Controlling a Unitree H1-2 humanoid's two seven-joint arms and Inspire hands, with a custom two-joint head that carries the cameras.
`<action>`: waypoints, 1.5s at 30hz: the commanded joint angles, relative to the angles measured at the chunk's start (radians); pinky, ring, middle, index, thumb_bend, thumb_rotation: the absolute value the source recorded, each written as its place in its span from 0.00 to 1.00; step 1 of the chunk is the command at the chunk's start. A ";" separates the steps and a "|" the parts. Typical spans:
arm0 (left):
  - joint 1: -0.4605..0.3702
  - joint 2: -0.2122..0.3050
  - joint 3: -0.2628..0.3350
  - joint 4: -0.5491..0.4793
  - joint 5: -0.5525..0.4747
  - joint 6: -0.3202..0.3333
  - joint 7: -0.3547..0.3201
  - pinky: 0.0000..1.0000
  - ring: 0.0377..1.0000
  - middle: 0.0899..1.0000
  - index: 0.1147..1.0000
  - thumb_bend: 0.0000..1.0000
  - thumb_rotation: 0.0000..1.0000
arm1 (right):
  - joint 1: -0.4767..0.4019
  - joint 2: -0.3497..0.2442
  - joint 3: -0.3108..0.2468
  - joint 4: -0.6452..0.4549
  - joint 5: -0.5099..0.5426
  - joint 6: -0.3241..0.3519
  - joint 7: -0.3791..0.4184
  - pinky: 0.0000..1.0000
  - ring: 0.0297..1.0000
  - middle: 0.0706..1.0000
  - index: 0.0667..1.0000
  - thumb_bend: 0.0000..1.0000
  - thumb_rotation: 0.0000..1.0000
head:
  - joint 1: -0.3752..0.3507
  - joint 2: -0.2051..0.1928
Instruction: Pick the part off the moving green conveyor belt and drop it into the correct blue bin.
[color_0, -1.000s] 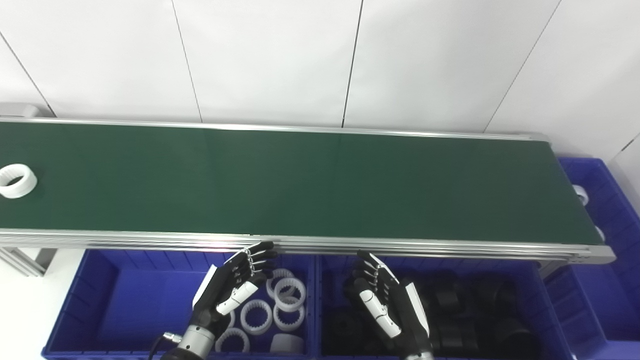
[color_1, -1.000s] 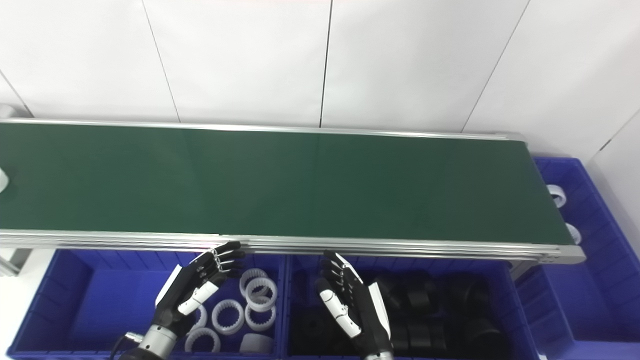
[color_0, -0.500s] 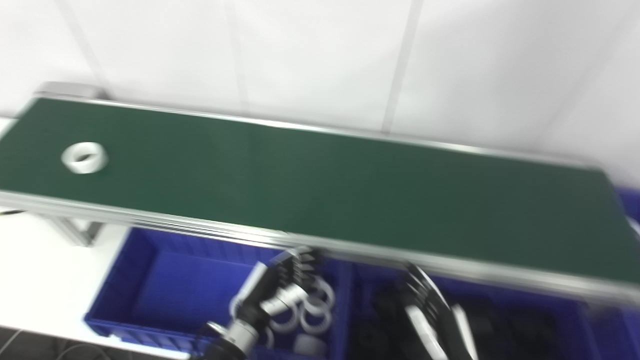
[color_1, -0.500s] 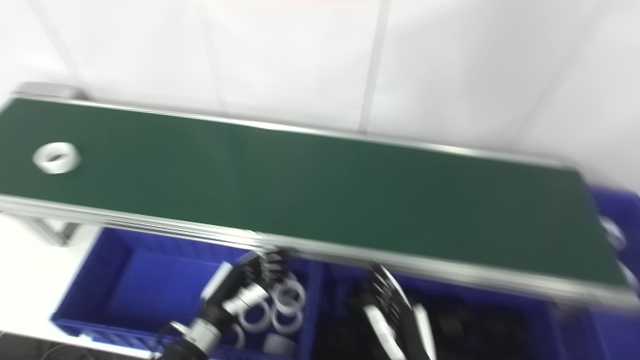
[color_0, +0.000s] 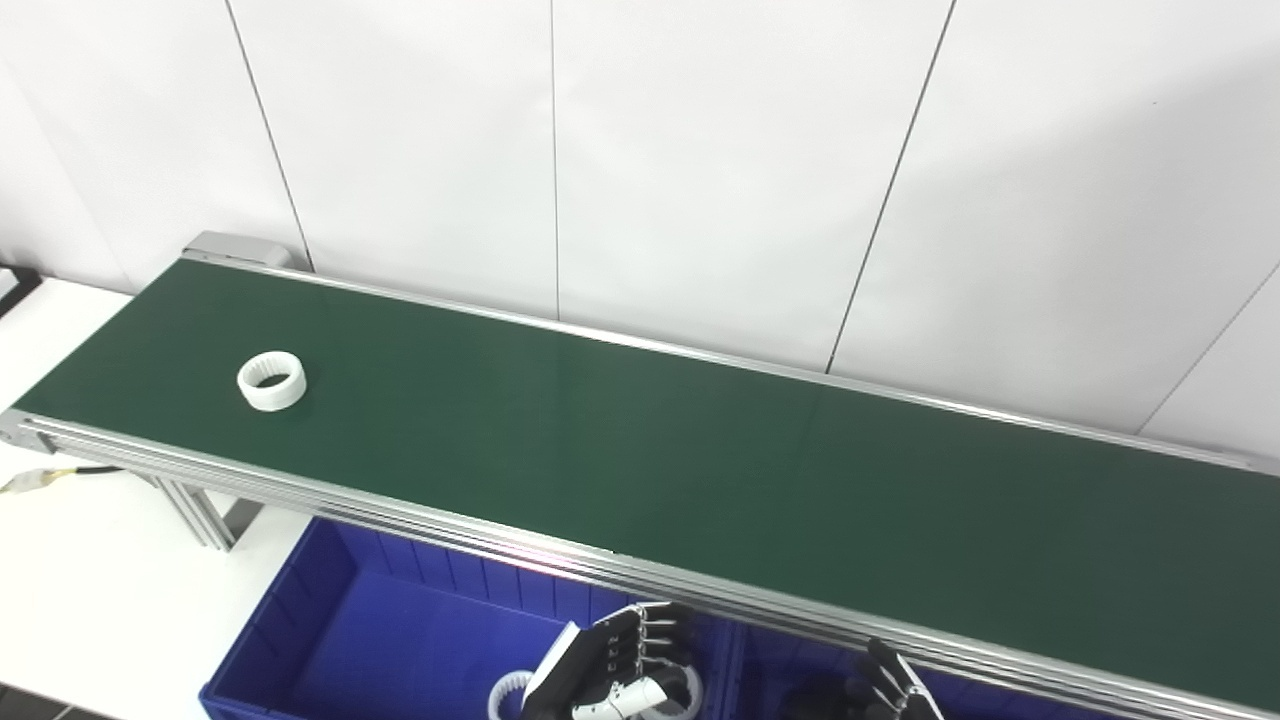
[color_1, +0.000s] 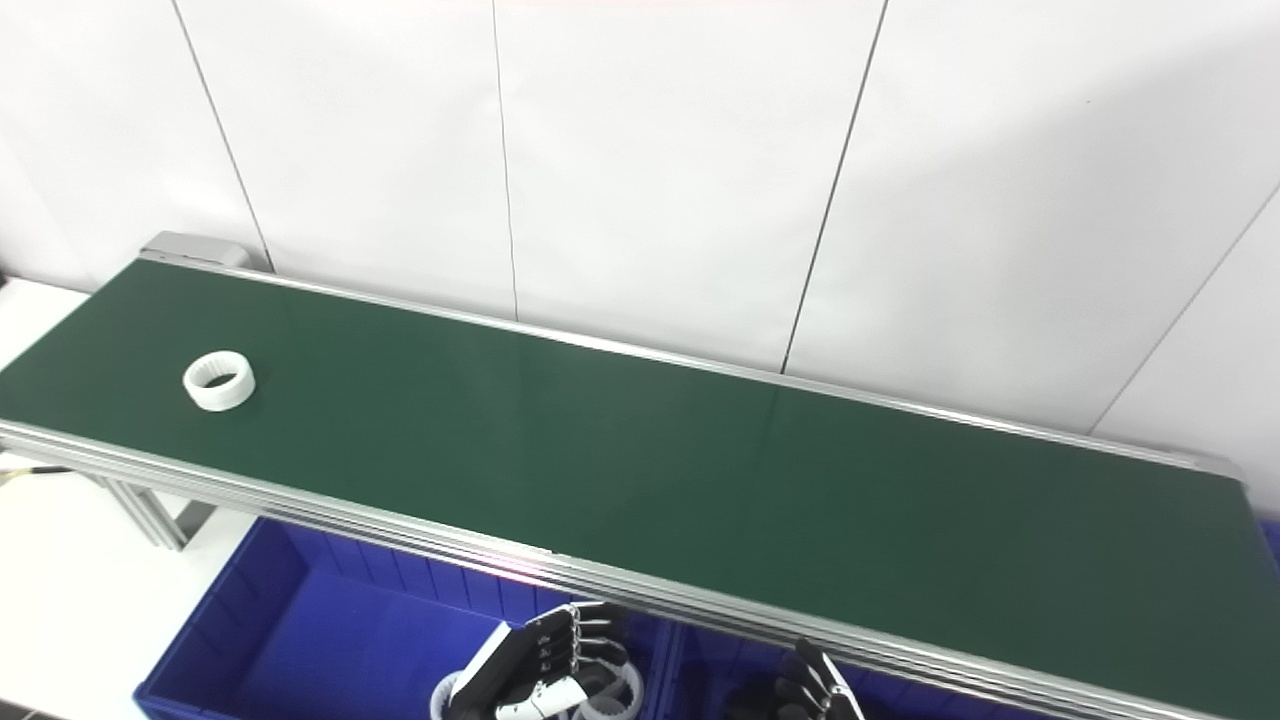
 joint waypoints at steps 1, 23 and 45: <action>-0.021 -0.001 -0.006 -0.003 0.004 -0.037 0.006 0.61 0.65 0.70 0.72 0.91 0.55 | -0.014 0.006 -0.005 -0.020 0.002 -0.036 -0.002 0.76 0.83 0.85 0.90 0.30 0.76 | 0.002 0.000; -0.038 0.020 -0.009 -0.050 0.017 -0.037 0.013 0.58 0.62 0.68 0.71 0.89 0.45 | -0.047 0.012 -0.009 0.022 0.012 -0.038 0.003 0.78 0.84 0.86 0.91 0.27 0.77 | 0.048 -0.053; -0.218 0.186 0.040 -0.543 0.123 0.263 0.012 0.55 0.63 0.68 0.69 0.66 0.28 | -0.070 0.021 -0.009 0.056 0.026 -0.058 0.009 0.79 0.84 0.86 0.92 0.24 0.78 | 0.068 -0.064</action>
